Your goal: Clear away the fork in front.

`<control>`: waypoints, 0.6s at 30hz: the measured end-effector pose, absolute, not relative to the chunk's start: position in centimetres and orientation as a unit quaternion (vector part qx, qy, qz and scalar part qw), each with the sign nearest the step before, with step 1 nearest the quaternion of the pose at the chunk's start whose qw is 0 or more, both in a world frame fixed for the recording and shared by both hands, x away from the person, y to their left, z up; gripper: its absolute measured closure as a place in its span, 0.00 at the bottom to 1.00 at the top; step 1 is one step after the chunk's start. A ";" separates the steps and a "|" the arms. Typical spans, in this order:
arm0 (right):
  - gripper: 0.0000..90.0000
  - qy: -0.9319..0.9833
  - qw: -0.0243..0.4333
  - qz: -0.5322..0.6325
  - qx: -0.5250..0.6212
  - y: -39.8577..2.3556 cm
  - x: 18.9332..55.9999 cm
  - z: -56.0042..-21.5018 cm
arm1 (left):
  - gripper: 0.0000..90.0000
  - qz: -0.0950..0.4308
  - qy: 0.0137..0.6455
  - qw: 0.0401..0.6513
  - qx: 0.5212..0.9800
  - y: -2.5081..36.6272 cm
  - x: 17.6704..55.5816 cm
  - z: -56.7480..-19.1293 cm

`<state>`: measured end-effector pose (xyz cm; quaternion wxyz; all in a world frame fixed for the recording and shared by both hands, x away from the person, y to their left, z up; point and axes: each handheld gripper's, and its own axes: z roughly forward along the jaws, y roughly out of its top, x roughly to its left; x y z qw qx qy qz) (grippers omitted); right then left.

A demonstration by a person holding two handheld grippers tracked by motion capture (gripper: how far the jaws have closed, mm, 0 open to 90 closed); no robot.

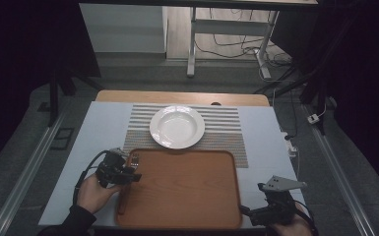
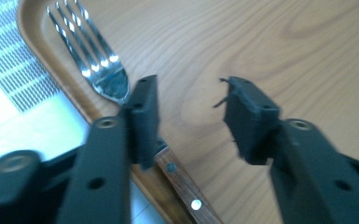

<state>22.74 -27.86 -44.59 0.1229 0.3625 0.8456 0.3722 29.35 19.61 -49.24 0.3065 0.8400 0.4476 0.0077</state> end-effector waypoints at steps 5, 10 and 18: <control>0.02 0.846 0.123 0.373 0.362 -27.9 22.7 -44.6 | 0.41 0.019 0.435 0.333 0.836 20.3 28.3 -48.2; 0.02 0.846 0.123 0.372 0.362 -27.8 22.7 -44.6 | 0.29 0.025 0.429 0.352 0.832 21.1 27.1 -47.5; 0.02 0.846 0.123 0.372 0.362 -27.8 22.7 -44.6 | 0.21 0.033 0.430 0.378 0.819 22.7 24.8 -46.6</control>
